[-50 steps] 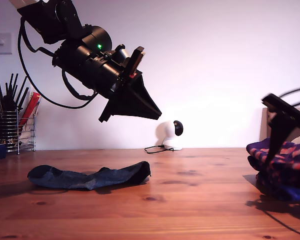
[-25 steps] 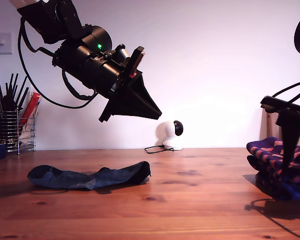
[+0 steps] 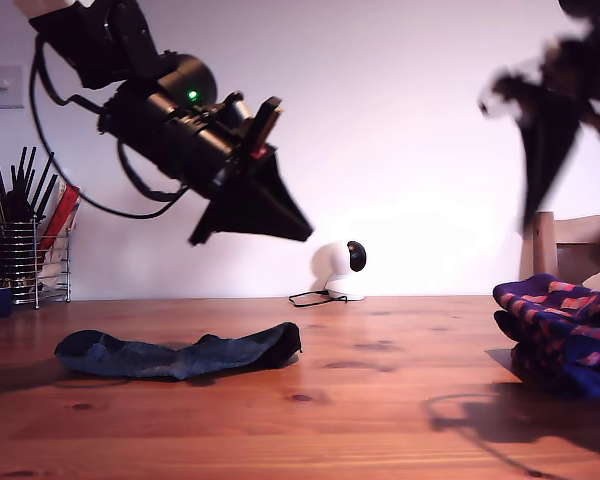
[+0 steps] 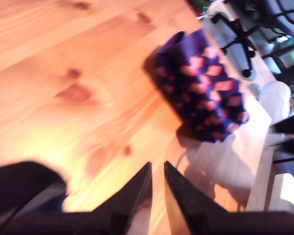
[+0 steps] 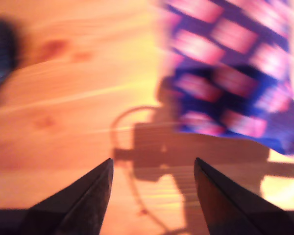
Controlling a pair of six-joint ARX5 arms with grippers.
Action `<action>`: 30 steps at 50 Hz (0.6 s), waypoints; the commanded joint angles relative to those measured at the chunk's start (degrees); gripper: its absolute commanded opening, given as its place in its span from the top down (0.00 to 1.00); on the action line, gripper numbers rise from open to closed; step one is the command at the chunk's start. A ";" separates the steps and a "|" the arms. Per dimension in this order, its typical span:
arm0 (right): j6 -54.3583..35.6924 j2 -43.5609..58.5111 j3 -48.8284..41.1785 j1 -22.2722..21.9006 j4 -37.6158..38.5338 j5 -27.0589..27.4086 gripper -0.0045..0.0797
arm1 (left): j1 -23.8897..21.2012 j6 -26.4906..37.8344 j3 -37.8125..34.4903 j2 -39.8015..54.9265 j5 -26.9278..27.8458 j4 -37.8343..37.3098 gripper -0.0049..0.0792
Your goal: Fold the socks in front of you. After folding them, place them to the right side.
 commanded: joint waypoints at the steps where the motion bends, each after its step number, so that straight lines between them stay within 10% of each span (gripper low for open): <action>1: -1.90 -0.48 1.05 1.18 0.04 -0.46 0.38 | 1.27 0.90 0.35 0.68 -0.42 -1.01 0.87; 19: -5.60 -0.28 1.60 2.38 12.00 -0.35 0.95 | 5.46 5.29 0.35 0.68 -10.60 -10.08 0.87; 30: -7.48 4.44 1.60 2.38 17.64 -2.03 0.96 | 6.16 6.86 0.35 0.68 -16.74 -14.64 0.87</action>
